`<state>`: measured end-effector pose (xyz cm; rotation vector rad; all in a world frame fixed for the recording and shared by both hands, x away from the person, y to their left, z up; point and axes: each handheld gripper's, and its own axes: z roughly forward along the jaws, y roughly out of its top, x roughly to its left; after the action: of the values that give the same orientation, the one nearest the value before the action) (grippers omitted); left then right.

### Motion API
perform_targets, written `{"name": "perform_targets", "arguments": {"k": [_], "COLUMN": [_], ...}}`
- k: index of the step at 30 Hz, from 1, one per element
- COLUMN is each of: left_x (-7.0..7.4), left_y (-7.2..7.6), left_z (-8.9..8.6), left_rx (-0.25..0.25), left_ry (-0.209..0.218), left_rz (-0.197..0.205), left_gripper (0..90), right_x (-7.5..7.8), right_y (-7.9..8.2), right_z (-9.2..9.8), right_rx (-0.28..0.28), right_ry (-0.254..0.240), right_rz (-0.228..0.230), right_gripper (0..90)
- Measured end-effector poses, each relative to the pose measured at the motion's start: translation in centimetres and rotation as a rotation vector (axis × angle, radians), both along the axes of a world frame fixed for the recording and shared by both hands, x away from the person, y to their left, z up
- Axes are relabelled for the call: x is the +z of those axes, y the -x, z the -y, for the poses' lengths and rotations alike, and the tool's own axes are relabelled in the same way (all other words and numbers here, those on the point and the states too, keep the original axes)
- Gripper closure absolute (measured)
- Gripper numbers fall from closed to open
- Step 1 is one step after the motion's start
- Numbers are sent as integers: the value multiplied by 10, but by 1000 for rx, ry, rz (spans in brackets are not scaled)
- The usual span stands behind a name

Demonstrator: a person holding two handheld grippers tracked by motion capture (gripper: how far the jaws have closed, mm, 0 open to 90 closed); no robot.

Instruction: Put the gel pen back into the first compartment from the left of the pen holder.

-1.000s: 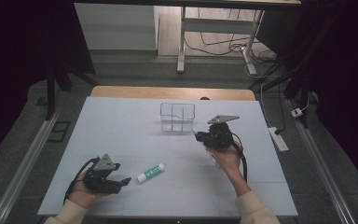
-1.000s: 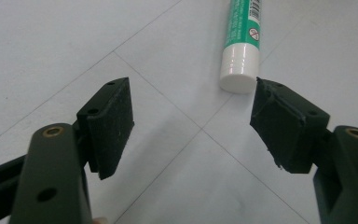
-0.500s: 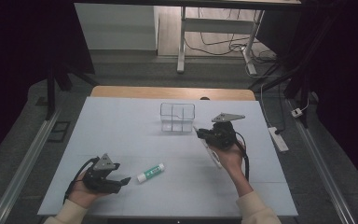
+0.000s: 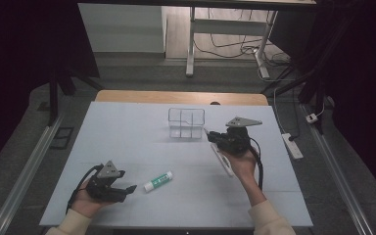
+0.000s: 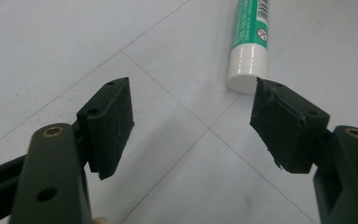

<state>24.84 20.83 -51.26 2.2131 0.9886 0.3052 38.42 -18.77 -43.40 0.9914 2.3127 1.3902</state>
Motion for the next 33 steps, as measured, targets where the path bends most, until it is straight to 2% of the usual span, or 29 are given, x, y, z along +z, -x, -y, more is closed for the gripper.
{"name": "perform_targets", "arguments": {"k": [8, 9, 16, 30, 33], "left_x": [1, 1, -1, -2, -2], "left_y": [-2, -2, -3, -4, -4], "left_z": [-5, -5, -5, -5, -5], "left_rx": [12, 12, 9, 13, 13], "left_ry": [11, 11, 14, 11, 12], "left_rz": [8, 8, 3, 5, 4], "left_gripper": [296, 296, 296, 295, 295], "right_x": [7, 11, 19, 30, 32], "right_y": [-3, -5, -11, -25, -30], "right_z": [-2, -3, -10, -22, -23], "right_rx": [-4, -4, -3, -29, -39], "right_ry": [-41, -59, -106, -133, -160], "right_rz": [36, 45, 64, 101, 103], "right_gripper": [800, 800, 800, 800, 800]}}
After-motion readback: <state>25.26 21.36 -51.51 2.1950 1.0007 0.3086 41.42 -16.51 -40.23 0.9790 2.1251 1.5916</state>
